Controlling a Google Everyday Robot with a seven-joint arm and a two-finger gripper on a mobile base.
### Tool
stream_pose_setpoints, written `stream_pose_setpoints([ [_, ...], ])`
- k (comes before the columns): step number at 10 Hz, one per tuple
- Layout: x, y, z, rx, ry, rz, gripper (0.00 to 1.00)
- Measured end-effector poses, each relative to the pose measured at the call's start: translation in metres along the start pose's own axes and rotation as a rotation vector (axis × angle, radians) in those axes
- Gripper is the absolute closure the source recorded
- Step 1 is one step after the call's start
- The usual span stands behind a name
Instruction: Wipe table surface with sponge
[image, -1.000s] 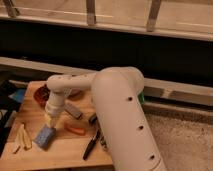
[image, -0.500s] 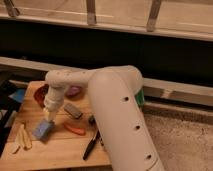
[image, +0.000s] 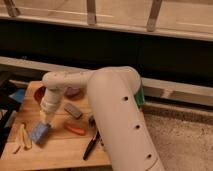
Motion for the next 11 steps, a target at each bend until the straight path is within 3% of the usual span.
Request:
stream_pose_setpoints([
  [2,0.025,-0.017,-0.007,0.009,0.008,0.042,1.0],
  [4,0.033,-0.038,-0.017,0.022,0.004,0.081,1.0],
  [7,0.009,-0.053,-0.026,0.034,-0.027,0.097,1.0],
  [9,-0.017,-0.042,-0.016,0.014,-0.039,0.075,1.0],
  [11,-0.022,-0.027,-0.006,-0.007,-0.029,0.049,1.0],
])
